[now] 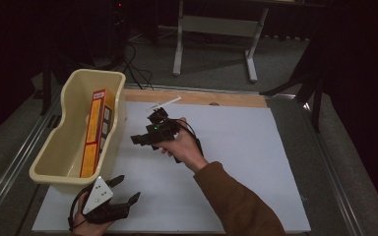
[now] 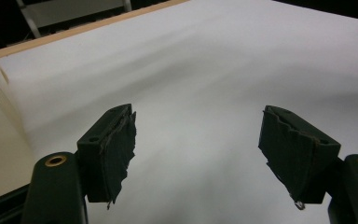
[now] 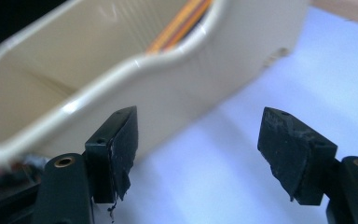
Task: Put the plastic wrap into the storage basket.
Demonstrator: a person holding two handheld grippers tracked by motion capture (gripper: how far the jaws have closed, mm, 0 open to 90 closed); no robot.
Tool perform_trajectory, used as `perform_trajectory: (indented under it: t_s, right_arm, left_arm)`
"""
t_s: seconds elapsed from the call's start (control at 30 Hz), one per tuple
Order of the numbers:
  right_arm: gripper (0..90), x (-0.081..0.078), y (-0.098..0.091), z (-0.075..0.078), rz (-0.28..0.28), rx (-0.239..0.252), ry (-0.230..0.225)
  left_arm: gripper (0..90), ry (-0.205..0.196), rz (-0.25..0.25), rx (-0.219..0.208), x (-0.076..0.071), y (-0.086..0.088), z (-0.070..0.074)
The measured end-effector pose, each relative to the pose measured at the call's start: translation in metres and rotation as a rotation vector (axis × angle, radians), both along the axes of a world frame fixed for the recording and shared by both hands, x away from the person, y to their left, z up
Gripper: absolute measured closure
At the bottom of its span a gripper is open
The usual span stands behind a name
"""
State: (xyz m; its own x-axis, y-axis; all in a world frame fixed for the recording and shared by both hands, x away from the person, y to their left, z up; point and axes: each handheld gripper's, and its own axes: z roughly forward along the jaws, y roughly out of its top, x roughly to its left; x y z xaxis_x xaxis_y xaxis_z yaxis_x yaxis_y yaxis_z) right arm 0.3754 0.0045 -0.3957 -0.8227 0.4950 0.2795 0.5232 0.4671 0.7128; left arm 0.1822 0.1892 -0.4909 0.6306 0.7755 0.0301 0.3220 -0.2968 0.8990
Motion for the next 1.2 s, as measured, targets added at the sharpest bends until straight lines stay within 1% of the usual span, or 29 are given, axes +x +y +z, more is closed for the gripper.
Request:
perform_trajectory:
  t_s: [0.03,0.07,0.1,0.2,0.33,0.37,0.4,0.53,0.63,0.8,0.87,0.93,0.97,1.0,1.03,1.1,1.13,1.17,1.2]
  right_arm:
    - [28.5,-0.004,-0.012,-0.002,-0.005,-0.024,-0.04]
    - [28.6,-0.006,-0.019,-0.003,-0.019,-0.031,-0.054]
    - [29.3,-0.007,-0.027,-0.004,-0.036,-0.034,-0.059]
    - [29.4,-0.012,-0.05,-0.007,-0.058,-0.034,-0.08]
    - [29.5,-0.022,-0.077,-0.014,-0.085,-0.075,-0.147]
    - [29.5,-0.022,-0.077,-0.014,-0.085,-0.075,-0.147]
    - [29.6,-0.029,-0.092,-0.019,-0.092,-0.093,-0.181]
    - [29.6,-0.041,-0.117,-0.028,-0.111,-0.107,-0.23]
    - [29.6,-0.051,-0.139,-0.037,-0.128,-0.122,-0.262]
    - [27.9,-0.07,-0.177,-0.054,-0.136,-0.137,-0.299]
    - [27.6,-0.079,-0.194,-0.06,-0.16,-0.126,-0.312]
    - [28.4,-0.088,-0.212,-0.066,-0.218,-0.091,-0.333]
    - [28.4,-0.088,-0.212,-0.066,-0.218,-0.091,-0.333]
    - [29.1,-0.094,-0.23,-0.072,-0.268,-0.061,-0.341]
    - [29.4,-0.096,-0.238,-0.075,-0.284,-0.052,-0.339]
    - [29.2,-0.101,-0.252,-0.076,-0.318,-0.052,-0.334]
    - [29.4,-0.104,-0.259,-0.076,-0.339,-0.036,-0.335]
    - [29.4,-0.104,-0.259,-0.076,-0.339,-0.036,-0.335]
    - [30.7,-0.113,-0.272,-0.078,-0.381,0.0,-0.342]
  left_arm:
    - [27.1,0.001,0.002,-0.001,0.0,0.0,0.0]
    - [27.1,0.0,0.005,0.002,0.0,0.0,0.0]
    - [27.0,0.0,0.006,0.005,0.0,-0.001,0.0]
    - [26.9,-0.004,0.008,0.007,-0.001,-0.001,0.001]
    - [26.7,-0.005,0.01,0.011,-0.001,-0.002,0.001]
    - [26.6,-0.005,0.01,0.011,-0.001,-0.002,0.001]
    - [26.6,-0.004,0.011,0.014,-0.001,-0.002,0.001]
    - [26.5,-0.003,0.015,0.016,-0.001,-0.002,0.001]
    - [26.5,-0.005,0.018,0.017,-0.001,-0.002,0.001]
    - [26.6,-0.007,0.022,0.021,-0.001,-0.002,0.001]
    - [26.5,-0.007,0.024,0.021,-0.001,-0.002,0.0]
    - [26.5,-0.007,0.024,0.022,-0.001,-0.002,0.0]
    - [26.5,-0.007,0.026,0.022,-0.001,-0.002,0.0]
    - [26.6,-0.007,0.026,0.024,-0.001,-0.003,0.001]
    - [26.6,-0.01,0.027,0.027,-0.001,-0.003,0.001]
    - [26.6,-0.014,0.03,0.03,-0.001,-0.003,0.001]
    - [26.7,-0.014,0.031,0.029,-0.001,-0.003,0.001]
    - [26.7,-0.014,0.031,0.029,-0.001,-0.003,0.001]
    - [26.7,-0.014,0.031,0.03,-0.001,-0.004,0.001]
